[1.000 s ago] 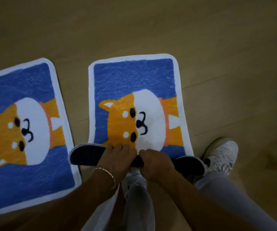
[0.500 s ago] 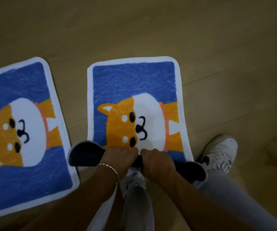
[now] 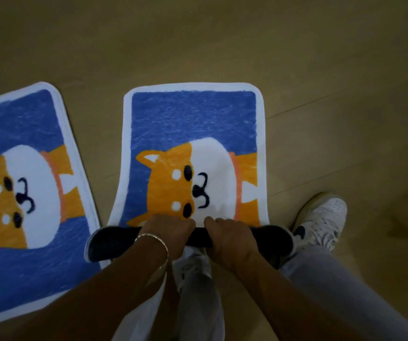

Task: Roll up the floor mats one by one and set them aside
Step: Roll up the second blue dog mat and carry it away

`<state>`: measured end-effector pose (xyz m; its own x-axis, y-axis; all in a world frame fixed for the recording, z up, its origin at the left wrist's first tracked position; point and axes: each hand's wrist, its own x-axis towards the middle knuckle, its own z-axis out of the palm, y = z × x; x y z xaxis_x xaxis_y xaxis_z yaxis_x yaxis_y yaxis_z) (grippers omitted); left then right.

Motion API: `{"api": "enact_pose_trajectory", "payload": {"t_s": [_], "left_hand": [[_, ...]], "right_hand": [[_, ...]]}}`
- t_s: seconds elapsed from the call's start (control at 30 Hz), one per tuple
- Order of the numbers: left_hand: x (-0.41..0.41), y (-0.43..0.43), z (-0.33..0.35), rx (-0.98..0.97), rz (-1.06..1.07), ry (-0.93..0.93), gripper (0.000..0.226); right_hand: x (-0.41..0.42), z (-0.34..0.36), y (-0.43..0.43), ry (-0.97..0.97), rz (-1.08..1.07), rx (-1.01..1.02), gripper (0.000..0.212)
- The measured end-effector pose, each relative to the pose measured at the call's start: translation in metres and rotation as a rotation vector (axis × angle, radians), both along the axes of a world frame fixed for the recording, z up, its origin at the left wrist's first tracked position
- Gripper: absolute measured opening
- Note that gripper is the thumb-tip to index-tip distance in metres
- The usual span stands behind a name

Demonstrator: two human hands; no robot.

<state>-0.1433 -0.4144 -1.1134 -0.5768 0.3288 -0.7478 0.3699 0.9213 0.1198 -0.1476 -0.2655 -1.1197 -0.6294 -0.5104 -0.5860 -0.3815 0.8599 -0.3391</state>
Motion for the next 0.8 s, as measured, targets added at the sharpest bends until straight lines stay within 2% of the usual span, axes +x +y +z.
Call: {"api": "enact_pose_trajectory", "payload": {"t_s": [0.03, 0.1, 0.2, 0.27, 0.3, 0.37, 0.5, 0.53, 0.6, 0.67, 0.7, 0.77, 0.8], "left_hand": [[-0.004, 0.000, 0.001, 0.001, 0.065, -0.057, 0.024], [-0.003, -0.001, 0.001, 0.034, 0.059, -0.050, 0.025], [0.005, -0.008, -0.001, 0.111, -0.096, 0.244, 0.046], [0.005, -0.006, 0.002, 0.047, -0.086, 0.242, 0.053], [0.004, -0.005, 0.004, 0.014, -0.089, 0.177, 0.047], [-0.002, -0.001, 0.003, -0.051, -0.060, 0.062, 0.031], [-0.020, 0.001, -0.006, -0.001, -0.008, -0.090, 0.029], [-0.020, 0.000, -0.008, 0.016, -0.025, -0.036, 0.033], [-0.012, -0.005, -0.011, 0.124, -0.110, 0.201, 0.048], [0.000, -0.012, -0.015, 0.175, -0.184, 0.324, 0.058], [0.006, -0.012, -0.018, 0.186, -0.156, 0.315, 0.058], [0.010, -0.010, -0.014, 0.164, -0.134, 0.263, 0.056], [0.003, -0.008, -0.006, 0.141, -0.089, 0.191, 0.054]], "right_hand": [[0.001, 0.001, 0.000, 0.021, -0.001, -0.008, 0.031], [0.003, 0.000, 0.003, -0.014, -0.016, -0.028, 0.023], [-0.005, -0.007, 0.001, -0.157, -0.056, -0.007, 0.027], [-0.009, -0.010, -0.003, -0.259, -0.059, 0.010, 0.030], [-0.006, -0.013, -0.005, -0.229, -0.051, 0.002, 0.028], [0.002, -0.017, -0.002, -0.024, -0.067, -0.029, 0.027], [0.008, -0.024, 0.005, 0.136, -0.072, -0.039, 0.050], [0.006, -0.024, 0.006, 0.116, -0.071, -0.034, 0.052], [-0.007, -0.018, 0.006, -0.065, -0.089, -0.013, 0.042], [-0.018, -0.022, 0.006, -0.293, -0.050, 0.034, 0.033], [-0.022, -0.023, 0.004, -0.363, -0.046, 0.054, 0.033], [-0.017, -0.021, 0.003, -0.273, 0.026, 0.039, 0.034], [-0.013, -0.020, 0.003, -0.112, 0.029, 0.008, 0.038]]}}
